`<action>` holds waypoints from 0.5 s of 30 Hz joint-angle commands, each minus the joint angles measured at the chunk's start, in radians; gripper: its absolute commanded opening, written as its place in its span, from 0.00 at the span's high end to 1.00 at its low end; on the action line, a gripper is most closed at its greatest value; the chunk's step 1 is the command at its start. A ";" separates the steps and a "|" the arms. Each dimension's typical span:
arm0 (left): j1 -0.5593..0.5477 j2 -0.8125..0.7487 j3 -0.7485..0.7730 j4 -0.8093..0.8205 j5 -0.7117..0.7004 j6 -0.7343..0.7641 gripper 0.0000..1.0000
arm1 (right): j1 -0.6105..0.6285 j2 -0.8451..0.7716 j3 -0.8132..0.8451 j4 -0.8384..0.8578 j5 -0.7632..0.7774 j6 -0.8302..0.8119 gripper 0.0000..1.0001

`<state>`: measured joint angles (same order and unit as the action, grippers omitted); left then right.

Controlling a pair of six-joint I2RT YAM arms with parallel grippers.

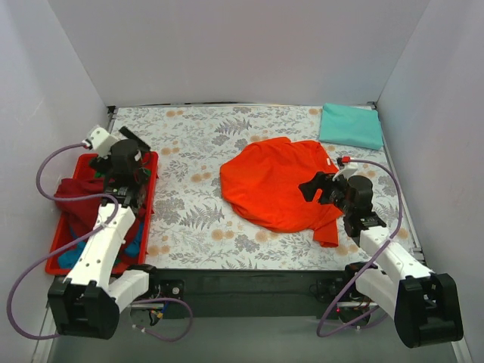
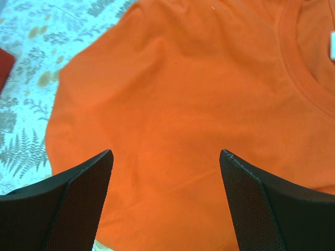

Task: Fold and stack the t-shirts
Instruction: Flatten the tshirt out

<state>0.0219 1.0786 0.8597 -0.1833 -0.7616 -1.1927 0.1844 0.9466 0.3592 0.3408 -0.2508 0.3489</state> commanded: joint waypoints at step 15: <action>-0.597 0.342 -0.047 0.317 0.697 0.079 0.12 | -0.120 0.179 0.178 -0.312 0.424 -0.001 0.11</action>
<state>-0.5632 1.4113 0.8318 0.1123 -0.2035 -1.1217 0.1169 1.1145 0.4950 0.0799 0.0929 0.3416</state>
